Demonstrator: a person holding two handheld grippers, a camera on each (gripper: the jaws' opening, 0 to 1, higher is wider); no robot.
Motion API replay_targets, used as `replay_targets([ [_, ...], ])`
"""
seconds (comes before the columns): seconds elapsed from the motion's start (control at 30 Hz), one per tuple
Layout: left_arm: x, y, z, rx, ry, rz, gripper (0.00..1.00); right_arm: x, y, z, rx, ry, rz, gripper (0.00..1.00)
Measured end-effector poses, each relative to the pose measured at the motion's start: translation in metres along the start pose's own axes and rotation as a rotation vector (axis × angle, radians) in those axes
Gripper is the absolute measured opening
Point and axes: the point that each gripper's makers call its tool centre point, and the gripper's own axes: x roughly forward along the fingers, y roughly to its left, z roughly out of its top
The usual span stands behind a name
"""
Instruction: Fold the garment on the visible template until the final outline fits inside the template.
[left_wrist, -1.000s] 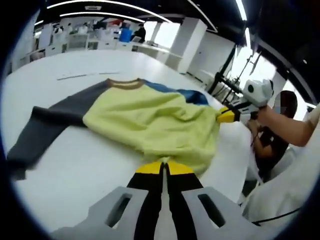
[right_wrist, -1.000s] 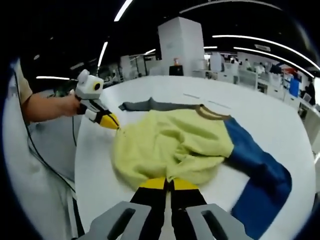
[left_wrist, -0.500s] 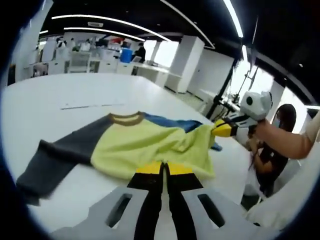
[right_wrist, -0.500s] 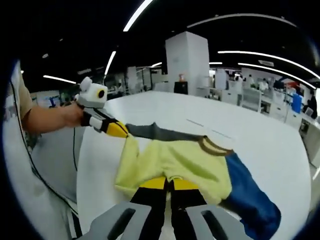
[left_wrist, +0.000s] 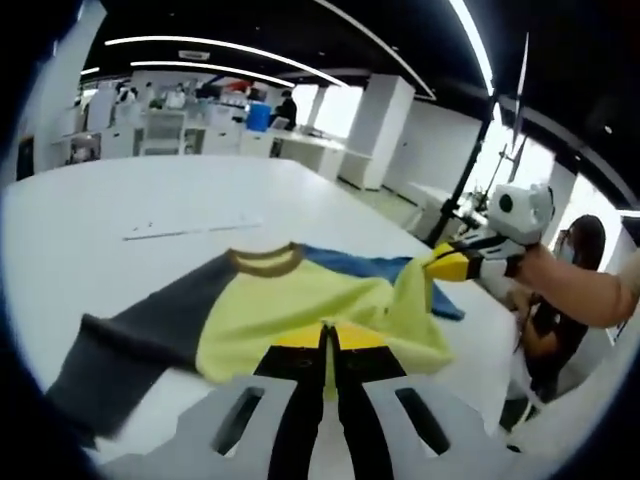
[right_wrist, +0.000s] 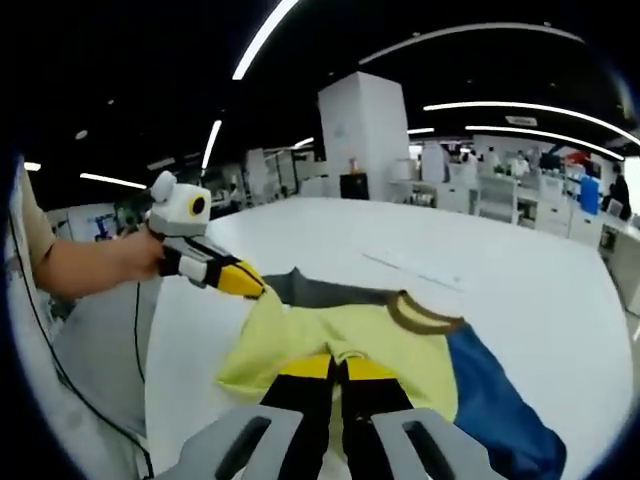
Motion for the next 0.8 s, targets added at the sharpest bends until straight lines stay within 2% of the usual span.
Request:
replay_targets([
  [0.17,0.010,0.023,-0.006,-0.031,0.025,0.044,0.00,0.011,-0.028,-0.022,0.057,0.062,-0.051,0.00],
  [0.5,0.031,0.061,-0.037,-0.064,0.143,0.124,0.00,0.029,-0.053,-0.050,0.121,0.141,-0.098,0.00],
  [0.63,0.033,0.066,-0.046,-0.071,0.175,0.145,0.00,0.033,-0.061,-0.058,0.144,0.161,-0.116,0.00],
  [0.8,0.038,0.081,-0.059,-0.069,0.227,0.181,0.00,0.035,-0.068,-0.070,0.122,0.220,-0.149,0.00],
])
